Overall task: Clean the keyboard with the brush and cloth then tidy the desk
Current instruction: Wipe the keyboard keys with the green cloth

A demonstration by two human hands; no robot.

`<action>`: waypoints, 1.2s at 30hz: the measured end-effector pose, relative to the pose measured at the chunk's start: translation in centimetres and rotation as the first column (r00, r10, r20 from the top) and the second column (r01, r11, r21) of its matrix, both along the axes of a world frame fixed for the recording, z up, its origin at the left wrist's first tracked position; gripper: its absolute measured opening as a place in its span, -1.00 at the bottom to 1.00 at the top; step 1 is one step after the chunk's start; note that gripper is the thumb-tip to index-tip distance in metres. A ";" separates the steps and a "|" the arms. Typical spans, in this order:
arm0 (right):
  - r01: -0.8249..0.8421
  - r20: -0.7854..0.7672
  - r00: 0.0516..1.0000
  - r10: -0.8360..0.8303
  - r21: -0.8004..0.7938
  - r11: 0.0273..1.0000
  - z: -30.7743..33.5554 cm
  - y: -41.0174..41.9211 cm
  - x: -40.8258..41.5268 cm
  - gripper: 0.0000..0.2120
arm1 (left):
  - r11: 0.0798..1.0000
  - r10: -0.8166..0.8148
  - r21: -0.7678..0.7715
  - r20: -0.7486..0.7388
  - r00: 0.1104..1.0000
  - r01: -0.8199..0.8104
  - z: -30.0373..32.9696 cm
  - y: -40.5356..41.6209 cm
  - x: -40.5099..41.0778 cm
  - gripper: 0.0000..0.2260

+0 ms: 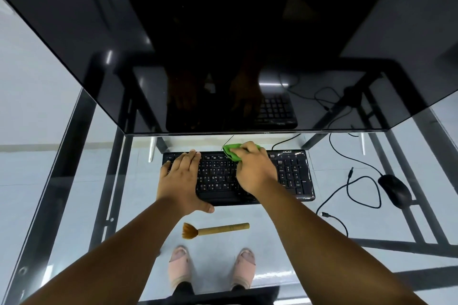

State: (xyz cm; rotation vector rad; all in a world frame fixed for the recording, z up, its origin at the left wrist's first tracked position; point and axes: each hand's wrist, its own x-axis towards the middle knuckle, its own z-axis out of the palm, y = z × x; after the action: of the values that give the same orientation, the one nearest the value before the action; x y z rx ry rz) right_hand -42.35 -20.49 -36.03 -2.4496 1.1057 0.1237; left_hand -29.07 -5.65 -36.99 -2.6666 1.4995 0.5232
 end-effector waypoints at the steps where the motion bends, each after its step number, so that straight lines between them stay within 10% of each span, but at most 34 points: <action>1: 0.008 0.000 1.000 -0.008 -0.020 1.000 -0.1 -0.3 -0.7 -0.56 | 1.000 0.003 0.007 0.003 1.000 -0.003 0.1 -0.1 0.0 0.25; 13: 0.438 0.106 0.898 -0.427 -0.114 0.892 -1.5 -6.1 -11.3 -0.50 | 0.988 0.031 0.152 -0.003 1.000 -0.030 0.8 -3.0 -2.6 0.27; 22: 0.085 0.052 0.995 -0.080 -0.104 0.991 -1.0 -5.5 -8.9 -0.50 | 0.992 -0.074 0.095 -0.070 0.995 0.080 0.3 -6.4 -6.1 0.23; 30: 0.340 0.017 0.940 -0.340 -0.090 0.936 -0.7 -7.5 -11.5 -0.51 | 0.987 -0.075 0.138 -0.015 0.997 0.077 0.7 -7.3 -6.3 0.26; 36: 0.135 0.026 0.991 -0.133 -0.085 0.987 -0.4 -6.0 -8.9 -0.47 | 0.985 -0.081 0.156 0.015 0.997 0.077 0.9 -7.7 -6.3 0.27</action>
State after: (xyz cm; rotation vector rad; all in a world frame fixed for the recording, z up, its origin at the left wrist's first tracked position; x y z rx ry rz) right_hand -51.22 -26.45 -36.47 -2.4364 1.2879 0.0086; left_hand -35.39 -13.39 -36.08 -2.4767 1.4854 0.5788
